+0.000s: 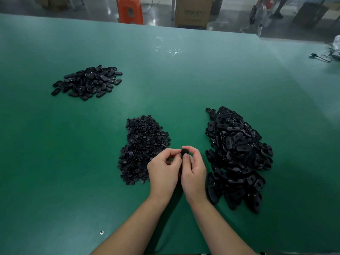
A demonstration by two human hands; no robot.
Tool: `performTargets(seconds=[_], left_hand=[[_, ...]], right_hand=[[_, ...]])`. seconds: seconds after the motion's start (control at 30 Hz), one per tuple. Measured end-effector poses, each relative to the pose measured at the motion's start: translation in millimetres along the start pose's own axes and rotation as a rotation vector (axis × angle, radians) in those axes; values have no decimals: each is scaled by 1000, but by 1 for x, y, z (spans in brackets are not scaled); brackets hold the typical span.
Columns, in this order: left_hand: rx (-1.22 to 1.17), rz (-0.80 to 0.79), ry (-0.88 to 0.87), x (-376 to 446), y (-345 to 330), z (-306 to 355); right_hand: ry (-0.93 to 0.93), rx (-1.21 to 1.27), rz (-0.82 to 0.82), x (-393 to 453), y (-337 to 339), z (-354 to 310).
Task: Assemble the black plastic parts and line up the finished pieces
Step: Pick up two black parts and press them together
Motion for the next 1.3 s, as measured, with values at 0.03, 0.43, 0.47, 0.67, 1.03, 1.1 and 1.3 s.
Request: performTargets(seconds=[0.03, 0.43, 0.47, 0.67, 1.03, 1.1, 1.3], left_hand=[[-4, -18, 7, 0, 1, 1], [246, -112, -28, 13, 8, 12], [277, -124, -36, 16, 9, 13], [196, -244, 60, 29, 11, 6], [123, -258, 93, 22, 8, -1], [115, -240, 102, 20, 7, -3], [81, -225, 127, 19, 6, -6]], right_hand=[[-2, 13, 2, 0, 0, 0], [7, 93, 14, 1, 2, 0], [7, 97, 16, 1, 2, 0], [-18, 101, -3, 1, 1, 2], [-39, 90, 1, 1, 1, -2], [-44, 81, -3, 2, 1, -1], [-61, 71, -25, 2, 1, -1]])
Point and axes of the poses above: each hand's wrist, its own x-axis towards the middle knuckle, its own y-axis out of the back of the hand, z = x × y, the point moved 4 cm from there along x, towards the middle knuckle, and after that the axes turned 13 degrees about y, right-handed, at the moved point
